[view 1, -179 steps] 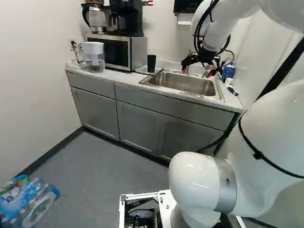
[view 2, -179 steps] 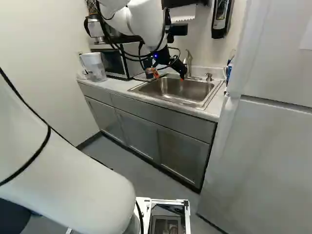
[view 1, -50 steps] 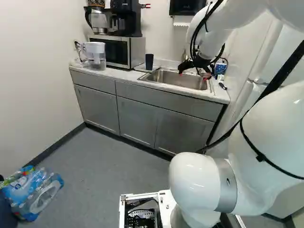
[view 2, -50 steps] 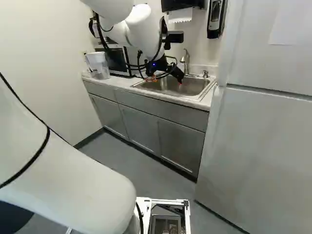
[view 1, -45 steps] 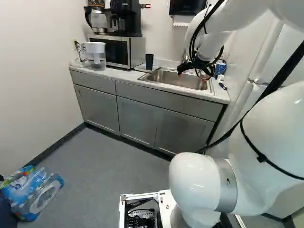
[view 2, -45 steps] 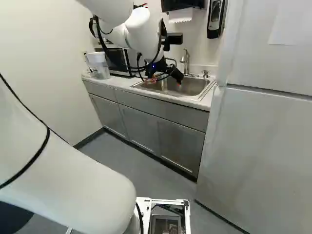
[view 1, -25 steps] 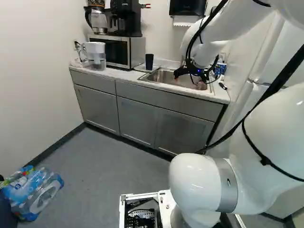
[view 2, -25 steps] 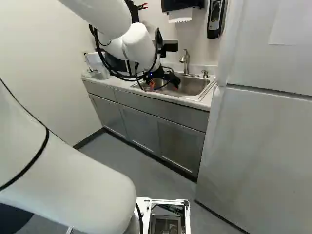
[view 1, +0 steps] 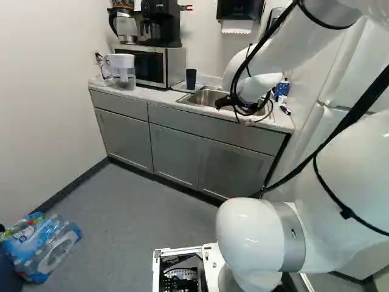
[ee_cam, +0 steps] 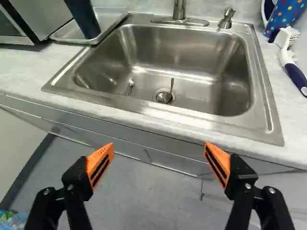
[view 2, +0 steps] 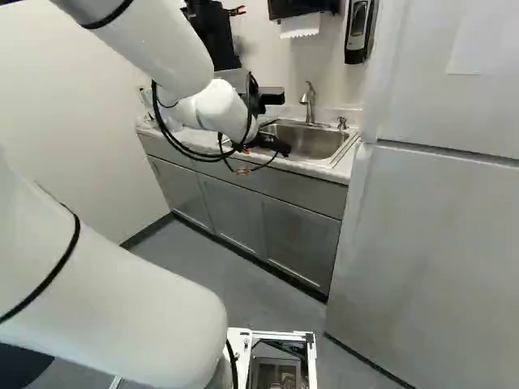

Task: Rinse the cup and place it in the tray

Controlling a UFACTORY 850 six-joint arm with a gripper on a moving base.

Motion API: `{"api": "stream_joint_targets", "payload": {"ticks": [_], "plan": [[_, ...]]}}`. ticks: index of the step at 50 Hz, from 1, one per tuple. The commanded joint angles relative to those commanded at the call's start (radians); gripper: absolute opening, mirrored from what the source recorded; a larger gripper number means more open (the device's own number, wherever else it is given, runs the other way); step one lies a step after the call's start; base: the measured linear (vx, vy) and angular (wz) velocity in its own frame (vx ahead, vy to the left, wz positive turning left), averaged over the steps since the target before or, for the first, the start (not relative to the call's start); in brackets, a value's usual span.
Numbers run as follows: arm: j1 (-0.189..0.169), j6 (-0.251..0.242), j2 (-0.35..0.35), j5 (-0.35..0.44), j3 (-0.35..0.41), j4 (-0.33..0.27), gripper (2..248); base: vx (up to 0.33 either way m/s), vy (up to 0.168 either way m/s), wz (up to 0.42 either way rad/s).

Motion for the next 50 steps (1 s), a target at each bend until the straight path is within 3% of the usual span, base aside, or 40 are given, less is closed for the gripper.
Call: {"api": "stream_joint_targets", "payload": {"ticks": [26,50], "plan": [[0.072,-0.007,0.019,0.306,0.198,-0.008,247,0.000,0.000,0.000],[0.124,-0.012,0.033,0.525,0.341,-0.014,247,0.000,0.000,0.000]]}}
